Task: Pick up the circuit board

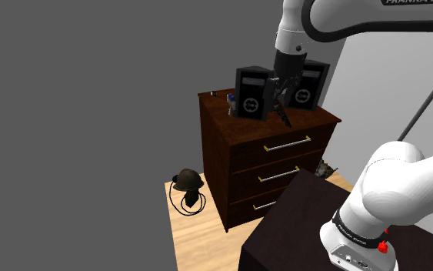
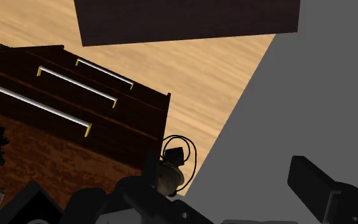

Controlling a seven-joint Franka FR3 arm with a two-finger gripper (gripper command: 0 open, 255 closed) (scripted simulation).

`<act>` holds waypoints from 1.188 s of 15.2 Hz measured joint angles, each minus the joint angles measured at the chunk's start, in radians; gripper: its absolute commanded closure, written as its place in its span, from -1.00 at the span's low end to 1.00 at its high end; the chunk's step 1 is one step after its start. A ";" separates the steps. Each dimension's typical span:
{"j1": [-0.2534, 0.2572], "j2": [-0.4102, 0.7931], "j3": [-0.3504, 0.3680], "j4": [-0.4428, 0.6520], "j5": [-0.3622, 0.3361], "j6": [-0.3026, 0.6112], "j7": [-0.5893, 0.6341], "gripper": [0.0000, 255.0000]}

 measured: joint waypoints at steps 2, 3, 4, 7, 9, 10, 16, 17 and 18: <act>-0.005 0.013 -0.003 0.001 -0.007 0.008 0.000 -1.00; -0.013 0.033 -0.006 0.002 -0.017 0.020 0.001 -1.00; -0.023 0.061 -0.010 0.007 -0.030 0.036 0.002 -1.00; -0.053 0.152 -0.022 0.034 -0.070 0.076 0.010 -1.00; -0.074 0.221 -0.030 0.059 -0.097 0.102 0.016 -1.00; -0.085 0.254 -0.037 0.068 -0.112 0.119 0.019 -1.00; -0.144 0.451 -0.066 0.151 -0.195 0.187 0.048 -1.00; -0.155 0.486 -0.074 0.175 -0.209 0.193 0.048 -1.00; -0.164 0.517 -0.080 0.191 -0.222 0.201 0.054 -1.00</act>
